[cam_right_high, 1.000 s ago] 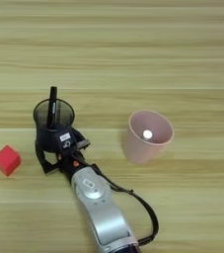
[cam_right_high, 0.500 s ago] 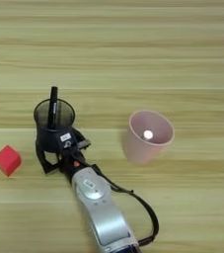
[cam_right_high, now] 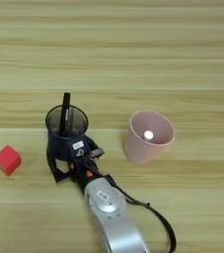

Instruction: Move the objects on the table

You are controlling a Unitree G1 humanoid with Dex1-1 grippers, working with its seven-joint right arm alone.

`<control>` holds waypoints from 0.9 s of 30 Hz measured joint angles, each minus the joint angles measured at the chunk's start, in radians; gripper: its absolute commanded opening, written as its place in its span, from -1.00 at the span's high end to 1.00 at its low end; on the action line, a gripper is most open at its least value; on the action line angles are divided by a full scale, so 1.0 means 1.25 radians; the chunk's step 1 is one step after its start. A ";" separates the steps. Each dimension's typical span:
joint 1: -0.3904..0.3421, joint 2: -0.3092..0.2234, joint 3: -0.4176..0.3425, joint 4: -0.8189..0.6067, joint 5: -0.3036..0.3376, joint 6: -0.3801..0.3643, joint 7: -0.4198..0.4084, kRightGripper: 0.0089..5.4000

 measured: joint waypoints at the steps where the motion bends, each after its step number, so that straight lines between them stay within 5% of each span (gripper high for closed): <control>1: 0.008 -0.004 -0.004 -0.009 0.000 0.002 0.002 -0.79; 27: 0.091 -0.033 -0.059 -0.085 0.014 0.010 0.036 -0.79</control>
